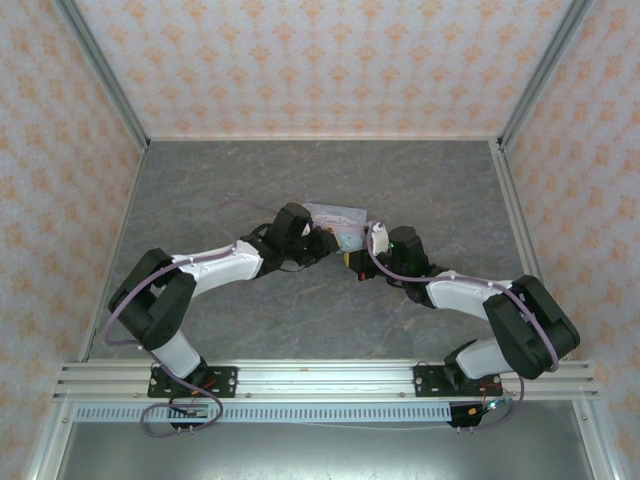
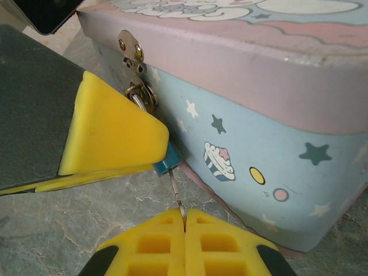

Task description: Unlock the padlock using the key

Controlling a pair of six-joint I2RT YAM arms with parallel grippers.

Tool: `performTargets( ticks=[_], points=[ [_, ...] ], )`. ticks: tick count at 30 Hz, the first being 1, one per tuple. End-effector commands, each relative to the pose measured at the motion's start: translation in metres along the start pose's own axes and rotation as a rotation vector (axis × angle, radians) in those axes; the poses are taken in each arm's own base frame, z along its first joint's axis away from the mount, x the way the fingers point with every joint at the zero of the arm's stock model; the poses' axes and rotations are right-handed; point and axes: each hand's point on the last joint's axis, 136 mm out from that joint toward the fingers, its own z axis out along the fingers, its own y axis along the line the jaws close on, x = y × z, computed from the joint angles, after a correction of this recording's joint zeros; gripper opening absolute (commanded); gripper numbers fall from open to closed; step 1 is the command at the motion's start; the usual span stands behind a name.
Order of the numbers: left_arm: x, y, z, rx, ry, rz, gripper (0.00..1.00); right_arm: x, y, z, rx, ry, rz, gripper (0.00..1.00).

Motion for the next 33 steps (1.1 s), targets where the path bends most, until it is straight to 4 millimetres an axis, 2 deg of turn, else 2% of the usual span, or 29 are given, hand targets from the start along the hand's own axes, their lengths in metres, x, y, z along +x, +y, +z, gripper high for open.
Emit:
performTargets(
  ticks=[1, 9, 17, 26, 33],
  points=[
    [-0.001, -0.026, -0.013, 0.068, -0.012, 0.03, 0.2, -0.025, 0.012, 0.001, -0.049, -0.065, -0.037, 0.0],
    [0.002, -0.038, -0.019, 0.092, 0.005, 0.042, 0.2, -0.032, 0.014, 0.005, -0.075, -0.079, -0.04, 0.0],
    [0.005, -0.054, -0.026, 0.133, 0.033, 0.047, 0.2, -0.048, 0.012, -0.004, -0.125, -0.109, -0.044, 0.0],
    [0.006, -0.059, -0.032, 0.142, 0.037, 0.055, 0.2, -0.051, 0.014, 0.001, -0.152, -0.091, -0.045, 0.0],
    [0.007, -0.06, -0.032, 0.146, 0.045, 0.067, 0.2, -0.064, 0.021, 0.002, -0.178, -0.113, -0.048, 0.0]
  ],
)
